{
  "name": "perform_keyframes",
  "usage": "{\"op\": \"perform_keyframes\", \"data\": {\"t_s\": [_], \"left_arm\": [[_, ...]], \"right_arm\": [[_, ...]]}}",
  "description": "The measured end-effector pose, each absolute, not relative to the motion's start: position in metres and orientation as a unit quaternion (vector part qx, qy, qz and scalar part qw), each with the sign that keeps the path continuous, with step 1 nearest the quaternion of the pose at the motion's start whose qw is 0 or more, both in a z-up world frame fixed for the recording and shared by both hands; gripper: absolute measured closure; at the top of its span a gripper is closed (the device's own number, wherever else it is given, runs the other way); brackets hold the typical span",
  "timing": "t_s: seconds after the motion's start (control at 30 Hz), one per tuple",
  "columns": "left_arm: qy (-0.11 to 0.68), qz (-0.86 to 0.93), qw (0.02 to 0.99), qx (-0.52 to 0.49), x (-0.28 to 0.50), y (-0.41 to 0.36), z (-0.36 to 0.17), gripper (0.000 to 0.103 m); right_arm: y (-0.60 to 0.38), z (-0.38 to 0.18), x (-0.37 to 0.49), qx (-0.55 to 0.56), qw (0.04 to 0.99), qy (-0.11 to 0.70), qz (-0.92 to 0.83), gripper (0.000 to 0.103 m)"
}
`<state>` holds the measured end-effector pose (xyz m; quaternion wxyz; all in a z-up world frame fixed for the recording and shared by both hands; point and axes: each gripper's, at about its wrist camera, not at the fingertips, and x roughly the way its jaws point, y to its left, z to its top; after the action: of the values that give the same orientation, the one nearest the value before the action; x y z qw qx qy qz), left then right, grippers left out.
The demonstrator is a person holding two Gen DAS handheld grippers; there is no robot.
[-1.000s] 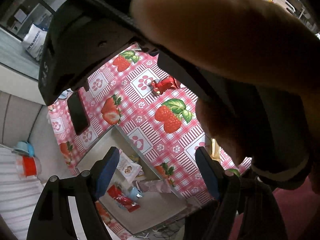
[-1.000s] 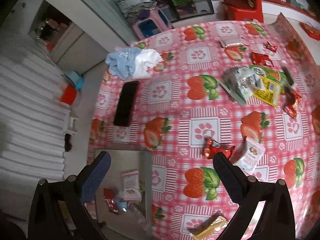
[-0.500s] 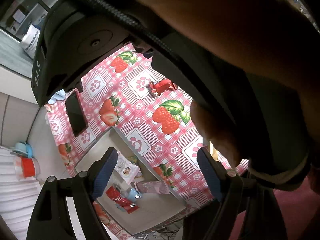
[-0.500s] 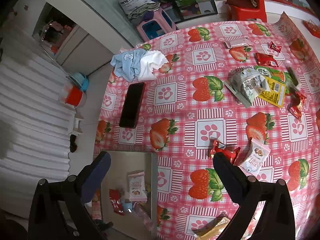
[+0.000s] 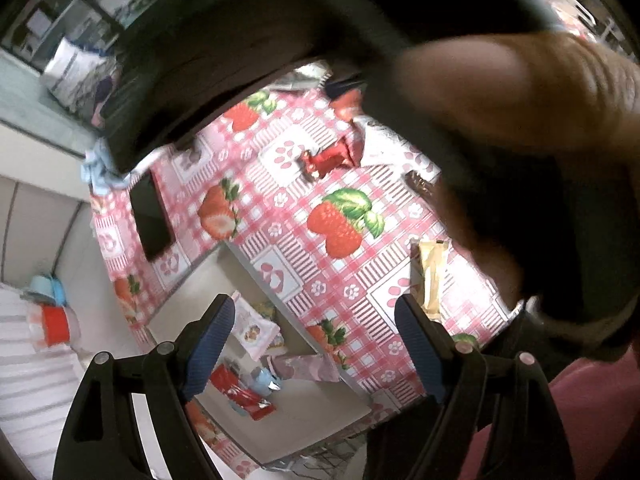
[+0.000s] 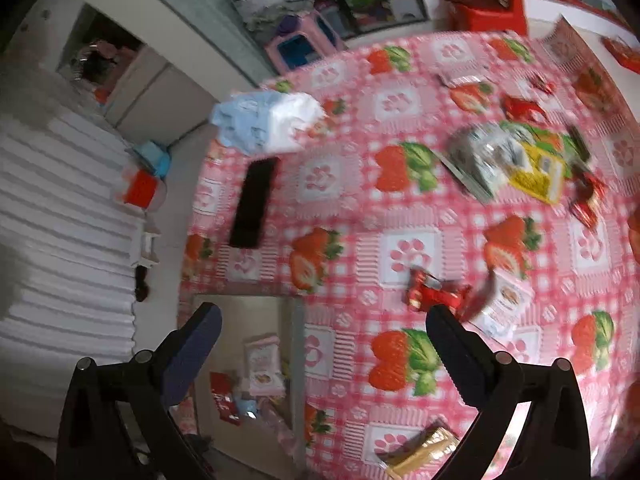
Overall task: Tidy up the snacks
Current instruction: 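Move both tools over the gold bar packet and the jerky bag, then grasp the gold bar packet with the left tool while the right tool grasps the clear jerky bag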
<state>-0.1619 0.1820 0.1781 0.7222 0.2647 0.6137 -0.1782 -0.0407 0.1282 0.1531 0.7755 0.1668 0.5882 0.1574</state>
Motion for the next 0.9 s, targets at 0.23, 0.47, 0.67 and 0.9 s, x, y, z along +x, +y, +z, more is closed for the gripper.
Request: {"op": "perform_keyframes", "data": {"t_s": [0.23,0.47,0.67,0.9], "left_arm": [[0.653,-0.142,0.710,0.224,-0.152,0.213,0.154,0.018],[0.684,-0.163,0.678,0.214,-0.159,0.210,0.121,0.018],[0.698,-0.232,0.648,0.198,-0.171,0.171,0.086,0.018],[0.718,-0.256,0.621,0.182,-0.180,0.130,0.040,0.018]], "right_arm": [[0.057,0.093,-0.065,0.188,0.730,0.656,0.048,0.000],[-0.007,0.024,-0.129,0.182,0.649,0.737,-0.054,0.000],[-0.024,0.001,-0.168,0.190,0.611,0.765,-0.072,0.000],[-0.040,0.001,-0.186,0.176,0.603,0.775,-0.071,0.000]]}}
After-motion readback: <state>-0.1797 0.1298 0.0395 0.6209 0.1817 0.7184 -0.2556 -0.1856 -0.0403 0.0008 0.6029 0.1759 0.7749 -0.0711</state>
